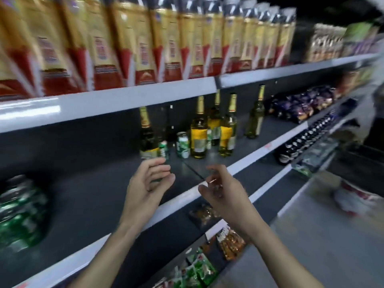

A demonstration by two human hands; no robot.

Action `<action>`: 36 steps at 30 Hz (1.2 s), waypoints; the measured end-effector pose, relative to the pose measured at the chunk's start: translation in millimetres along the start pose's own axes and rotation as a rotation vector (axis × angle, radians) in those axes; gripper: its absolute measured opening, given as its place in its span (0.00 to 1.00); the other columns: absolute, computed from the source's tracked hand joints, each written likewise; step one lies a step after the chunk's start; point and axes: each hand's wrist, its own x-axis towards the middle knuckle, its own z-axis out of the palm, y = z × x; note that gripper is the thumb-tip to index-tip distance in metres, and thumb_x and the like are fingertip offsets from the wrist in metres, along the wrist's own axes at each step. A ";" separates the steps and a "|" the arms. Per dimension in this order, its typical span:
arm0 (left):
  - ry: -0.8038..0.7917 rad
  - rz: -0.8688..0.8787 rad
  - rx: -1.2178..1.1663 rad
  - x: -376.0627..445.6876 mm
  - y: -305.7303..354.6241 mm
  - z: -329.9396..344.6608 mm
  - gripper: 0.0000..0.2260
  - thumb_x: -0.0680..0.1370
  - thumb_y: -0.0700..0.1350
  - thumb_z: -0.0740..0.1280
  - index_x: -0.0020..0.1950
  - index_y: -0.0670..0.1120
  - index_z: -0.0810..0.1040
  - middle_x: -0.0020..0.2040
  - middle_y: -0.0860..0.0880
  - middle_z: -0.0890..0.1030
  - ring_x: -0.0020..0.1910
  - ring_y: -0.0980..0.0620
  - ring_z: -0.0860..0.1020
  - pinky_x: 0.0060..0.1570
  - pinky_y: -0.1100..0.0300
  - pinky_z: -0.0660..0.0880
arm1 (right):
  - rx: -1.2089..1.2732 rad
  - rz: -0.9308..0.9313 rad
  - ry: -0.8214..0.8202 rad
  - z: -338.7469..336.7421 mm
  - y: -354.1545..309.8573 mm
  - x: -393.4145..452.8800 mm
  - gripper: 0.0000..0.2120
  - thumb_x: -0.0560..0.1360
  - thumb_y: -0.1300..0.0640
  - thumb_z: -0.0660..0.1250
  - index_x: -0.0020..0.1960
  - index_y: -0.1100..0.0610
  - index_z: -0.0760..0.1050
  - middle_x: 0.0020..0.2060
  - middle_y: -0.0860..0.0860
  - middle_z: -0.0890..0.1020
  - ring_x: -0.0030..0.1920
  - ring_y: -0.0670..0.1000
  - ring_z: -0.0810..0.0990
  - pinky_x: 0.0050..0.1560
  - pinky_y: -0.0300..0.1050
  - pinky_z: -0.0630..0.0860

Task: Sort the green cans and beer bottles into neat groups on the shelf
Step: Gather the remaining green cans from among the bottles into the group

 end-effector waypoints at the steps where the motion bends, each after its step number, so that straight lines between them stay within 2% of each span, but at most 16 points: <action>1: -0.005 -0.011 -0.008 4.6 -0.1 15.1 0.18 0.73 0.52 0.75 0.63 0.54 0.80 0.58 0.53 0.86 0.59 0.56 0.84 0.58 0.58 0.81 | -0.006 0.016 0.009 -12.3 10.0 1.4 0.18 0.80 0.48 0.69 0.65 0.43 0.66 0.50 0.45 0.77 0.46 0.44 0.79 0.41 0.38 0.76; 3: -0.024 -0.029 -0.012 14.4 -1.0 40.9 0.19 0.73 0.54 0.75 0.63 0.55 0.80 0.58 0.55 0.86 0.59 0.58 0.84 0.57 0.63 0.81 | -0.011 0.044 0.021 -32.8 28.7 5.7 0.17 0.80 0.48 0.70 0.65 0.43 0.67 0.50 0.44 0.77 0.44 0.45 0.80 0.44 0.45 0.79; 6: -0.042 -0.058 0.001 35.1 -8.3 67.5 0.19 0.74 0.54 0.75 0.64 0.56 0.79 0.58 0.57 0.85 0.59 0.60 0.83 0.57 0.60 0.80 | -0.015 0.050 0.035 -52.5 54.9 18.4 0.16 0.80 0.49 0.70 0.63 0.41 0.67 0.51 0.44 0.77 0.43 0.48 0.81 0.44 0.51 0.81; 10: -0.030 -0.078 0.017 70.5 -25.6 88.7 0.18 0.74 0.52 0.76 0.63 0.57 0.79 0.59 0.55 0.85 0.59 0.59 0.83 0.59 0.60 0.78 | -0.049 -0.004 0.048 -59.7 85.2 47.3 0.16 0.79 0.52 0.70 0.62 0.43 0.67 0.50 0.42 0.77 0.46 0.45 0.80 0.41 0.40 0.79; 13: 0.004 -0.076 0.032 102.7 -40.3 97.0 0.20 0.72 0.56 0.75 0.63 0.57 0.79 0.59 0.55 0.85 0.58 0.60 0.83 0.58 0.63 0.77 | -0.082 -0.027 0.038 -56.6 103.0 78.6 0.16 0.79 0.54 0.71 0.62 0.44 0.67 0.48 0.39 0.77 0.50 0.43 0.79 0.43 0.41 0.79; 17: 0.059 -0.101 0.034 145.6 -64.2 101.6 0.17 0.76 0.48 0.77 0.62 0.57 0.78 0.60 0.54 0.84 0.57 0.61 0.83 0.53 0.69 0.78 | -0.055 -0.027 -0.020 -52.6 121.0 121.5 0.19 0.78 0.56 0.73 0.63 0.44 0.67 0.44 0.40 0.78 0.46 0.42 0.80 0.41 0.35 0.76; 19: 0.076 -0.110 0.036 163.4 -76.3 102.8 0.16 0.77 0.47 0.76 0.63 0.56 0.78 0.60 0.54 0.84 0.58 0.60 0.83 0.52 0.69 0.77 | -0.067 -0.018 -0.036 -49.8 127.0 143.0 0.20 0.78 0.54 0.73 0.64 0.43 0.67 0.46 0.40 0.78 0.44 0.41 0.80 0.41 0.35 0.74; 22: 0.083 -0.111 0.047 185.7 -90.3 105.7 0.18 0.77 0.46 0.76 0.66 0.52 0.78 0.60 0.54 0.84 0.59 0.59 0.82 0.51 0.73 0.77 | -0.040 -0.006 -0.029 -45.2 135.9 169.6 0.19 0.77 0.54 0.73 0.63 0.45 0.69 0.45 0.42 0.80 0.46 0.41 0.81 0.43 0.36 0.77; 26: 0.100 -0.134 0.052 206.6 -101.6 111.2 0.19 0.77 0.44 0.76 0.67 0.49 0.78 0.60 0.51 0.84 0.60 0.57 0.82 0.52 0.72 0.77 | -0.062 -0.003 0.014 -41.8 153.6 191.5 0.20 0.77 0.56 0.75 0.64 0.52 0.70 0.45 0.41 0.79 0.46 0.37 0.80 0.41 0.30 0.74; 28: 0.107 -0.144 0.045 214.7 -103.0 114.8 0.20 0.77 0.44 0.76 0.68 0.48 0.78 0.60 0.51 0.84 0.60 0.57 0.82 0.53 0.69 0.77 | -0.082 0.005 0.063 -45.4 163.9 201.3 0.24 0.75 0.58 0.76 0.67 0.56 0.69 0.51 0.47 0.78 0.50 0.42 0.80 0.46 0.36 0.76; 30: 0.124 -0.149 0.044 223.2 -104.0 118.8 0.20 0.77 0.43 0.76 0.68 0.48 0.78 0.60 0.50 0.84 0.60 0.56 0.82 0.54 0.67 0.77 | -0.158 0.020 0.163 -49.8 176.7 212.7 0.32 0.73 0.58 0.77 0.72 0.59 0.66 0.59 0.55 0.75 0.59 0.54 0.76 0.56 0.51 0.77; 31: 0.135 -0.149 0.044 226.9 -104.4 120.6 0.19 0.77 0.42 0.76 0.68 0.47 0.78 0.60 0.50 0.84 0.60 0.55 0.82 0.54 0.67 0.77 | -0.182 0.030 0.224 -51.7 182.8 217.9 0.35 0.73 0.57 0.78 0.74 0.61 0.64 0.62 0.57 0.73 0.62 0.57 0.73 0.61 0.53 0.75; 33: 0.154 -0.149 0.044 231.7 -104.2 124.5 0.19 0.77 0.41 0.76 0.67 0.47 0.78 0.60 0.49 0.84 0.60 0.54 0.83 0.55 0.67 0.77 | -0.173 0.046 0.309 -54.6 193.0 227.0 0.41 0.72 0.53 0.78 0.77 0.61 0.61 0.66 0.59 0.72 0.66 0.58 0.69 0.65 0.52 0.71; 36: 0.170 -0.146 0.056 233.6 -101.6 130.9 0.18 0.77 0.41 0.76 0.67 0.47 0.78 0.60 0.48 0.84 0.60 0.53 0.83 0.59 0.62 0.78 | -0.102 0.125 0.284 -58.6 208.3 239.9 0.49 0.70 0.43 0.77 0.81 0.58 0.55 0.70 0.59 0.69 0.70 0.59 0.68 0.67 0.56 0.71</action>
